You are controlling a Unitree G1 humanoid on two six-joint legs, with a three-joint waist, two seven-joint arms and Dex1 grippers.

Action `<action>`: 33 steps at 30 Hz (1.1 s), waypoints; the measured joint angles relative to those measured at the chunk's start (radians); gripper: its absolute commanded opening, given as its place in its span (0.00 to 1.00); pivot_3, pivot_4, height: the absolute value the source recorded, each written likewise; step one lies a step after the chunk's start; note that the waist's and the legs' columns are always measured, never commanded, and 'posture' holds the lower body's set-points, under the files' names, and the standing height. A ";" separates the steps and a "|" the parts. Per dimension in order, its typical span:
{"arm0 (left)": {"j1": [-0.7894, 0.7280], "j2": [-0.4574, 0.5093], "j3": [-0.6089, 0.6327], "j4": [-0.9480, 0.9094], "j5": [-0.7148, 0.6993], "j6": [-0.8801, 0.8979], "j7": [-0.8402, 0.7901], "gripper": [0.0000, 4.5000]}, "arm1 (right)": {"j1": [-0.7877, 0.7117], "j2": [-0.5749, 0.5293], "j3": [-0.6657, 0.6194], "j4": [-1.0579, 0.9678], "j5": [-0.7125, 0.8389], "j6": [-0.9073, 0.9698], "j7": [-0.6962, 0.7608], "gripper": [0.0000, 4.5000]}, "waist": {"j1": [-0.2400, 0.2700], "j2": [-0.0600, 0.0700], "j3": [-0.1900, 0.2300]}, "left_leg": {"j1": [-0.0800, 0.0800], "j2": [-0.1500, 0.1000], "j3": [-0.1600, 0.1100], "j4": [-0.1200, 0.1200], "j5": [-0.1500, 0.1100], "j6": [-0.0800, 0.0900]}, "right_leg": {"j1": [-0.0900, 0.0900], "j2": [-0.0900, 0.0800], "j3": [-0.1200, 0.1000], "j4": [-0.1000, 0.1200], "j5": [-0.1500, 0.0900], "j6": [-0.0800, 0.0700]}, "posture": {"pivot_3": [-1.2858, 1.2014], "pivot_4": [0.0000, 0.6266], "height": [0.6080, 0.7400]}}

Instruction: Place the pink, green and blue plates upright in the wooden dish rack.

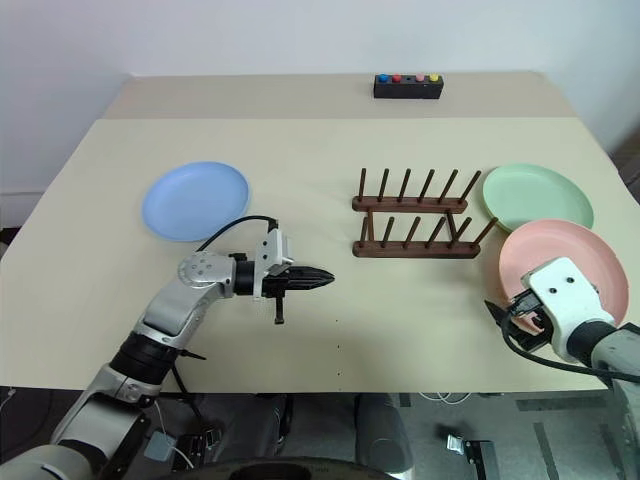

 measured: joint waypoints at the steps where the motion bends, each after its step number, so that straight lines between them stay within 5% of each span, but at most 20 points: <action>1: 0.000 -0.002 0.000 0.000 0.000 0.000 0.000 0.00 | -0.003 0.001 0.010 0.000 -0.003 0.006 -0.006 0.94 | 0.000 0.000 0.000 | 0.000 0.000 0.000 0.000 0.000 0.000 | 0.000 0.000 0.000 0.000 0.000 0.000 | 0.52 0.24 1.00; 3: 0.000 -0.004 -0.001 0.000 0.001 -0.001 0.001 0.00 | -0.012 0.010 0.026 0.000 -0.009 0.022 -0.021 0.81 | 0.000 0.000 0.000 | 0.000 0.000 0.000 0.000 0.000 0.000 | 0.000 0.000 0.000 0.000 0.000 0.000 | 0.52 0.24 1.00; 11: 0.000 -0.004 -0.001 0.006 0.003 -0.005 0.009 0.00 | -0.003 0.016 0.083 0.001 -0.066 0.044 -0.061 0.01 | 0.000 0.000 0.000 | 0.000 0.000 0.000 0.000 0.000 0.000 | 0.000 0.000 0.000 0.000 0.000 0.000 | 0.52 0.24 1.00; 24: 0.000 -0.014 -0.008 0.034 0.012 -0.025 0.010 0.00 | 0.009 0.006 0.083 -0.045 -0.164 0.103 -0.102 0.01 | 0.000 0.000 0.000 | 0.000 0.000 0.000 0.000 0.000 0.000 | 0.000 0.000 0.000 0.000 0.000 0.000 | 0.52 0.24 1.00; 33: -0.011 -0.024 -0.019 0.056 0.020 -0.037 -0.004 0.00 | 0.039 -0.043 -0.078 -0.169 -0.199 0.128 -0.043 0.01 | 0.000 0.000 0.000 | 0.000 0.000 0.000 0.000 0.000 0.000 | 0.000 0.000 0.000 0.000 0.000 0.000 | 0.52 0.24 1.00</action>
